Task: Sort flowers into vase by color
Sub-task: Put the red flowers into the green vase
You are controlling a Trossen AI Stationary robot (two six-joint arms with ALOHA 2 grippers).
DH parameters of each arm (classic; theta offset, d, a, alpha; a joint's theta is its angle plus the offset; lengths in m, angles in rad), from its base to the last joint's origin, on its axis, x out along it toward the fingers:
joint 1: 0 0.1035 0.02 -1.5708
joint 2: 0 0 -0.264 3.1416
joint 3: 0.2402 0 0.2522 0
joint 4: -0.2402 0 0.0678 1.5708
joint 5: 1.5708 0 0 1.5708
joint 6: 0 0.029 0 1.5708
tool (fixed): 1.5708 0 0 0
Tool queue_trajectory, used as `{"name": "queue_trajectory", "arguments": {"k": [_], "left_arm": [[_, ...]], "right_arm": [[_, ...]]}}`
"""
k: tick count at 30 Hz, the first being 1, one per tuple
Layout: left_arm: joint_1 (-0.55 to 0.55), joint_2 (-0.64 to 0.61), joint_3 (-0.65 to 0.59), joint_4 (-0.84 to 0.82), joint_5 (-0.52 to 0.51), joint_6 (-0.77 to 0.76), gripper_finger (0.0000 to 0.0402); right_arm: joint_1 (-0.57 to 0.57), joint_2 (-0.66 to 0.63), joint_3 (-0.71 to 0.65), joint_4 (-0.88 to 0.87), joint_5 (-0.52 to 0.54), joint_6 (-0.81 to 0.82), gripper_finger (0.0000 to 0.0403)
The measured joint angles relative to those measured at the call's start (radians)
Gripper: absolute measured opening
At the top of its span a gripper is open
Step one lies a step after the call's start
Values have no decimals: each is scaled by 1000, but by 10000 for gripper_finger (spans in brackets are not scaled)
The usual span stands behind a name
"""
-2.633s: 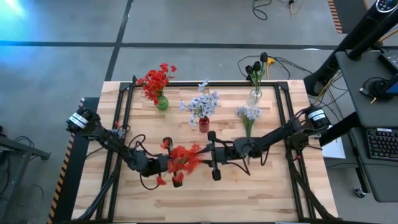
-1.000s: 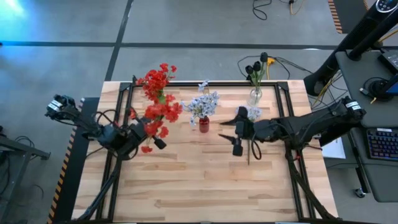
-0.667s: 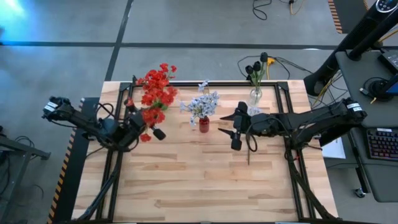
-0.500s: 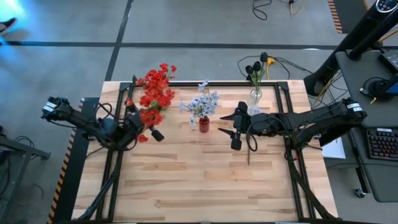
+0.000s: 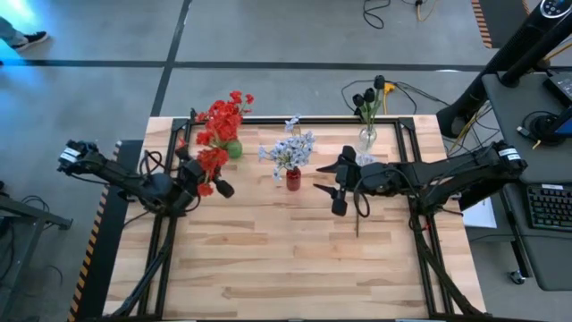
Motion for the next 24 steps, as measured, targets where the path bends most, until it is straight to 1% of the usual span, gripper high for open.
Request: {"name": "queue_trajectory", "arguments": {"k": [6, 14, 18, 21, 24], "left_arm": [[48, -5, -46, 0, 9, -64, 0], [119, -10, -103, -2, 145, -187, 0], [150, -9, -107, -47, 151, -252, 0], [187, -9, -106, -118, 166, -352, 0], [212, -8, -94, -194, 169, -389, 0]], "right_arm": [[-9, 0, 0, -1, 6, -10, 201], [-19, 0, 0, -5, 6, -18, 201], [-20, 0, 0, -8, 6, -18, 201], [-20, 0, 0, -8, 6, -22, 201], [-20, 0, 0, -8, 6, -25, 201]]}}
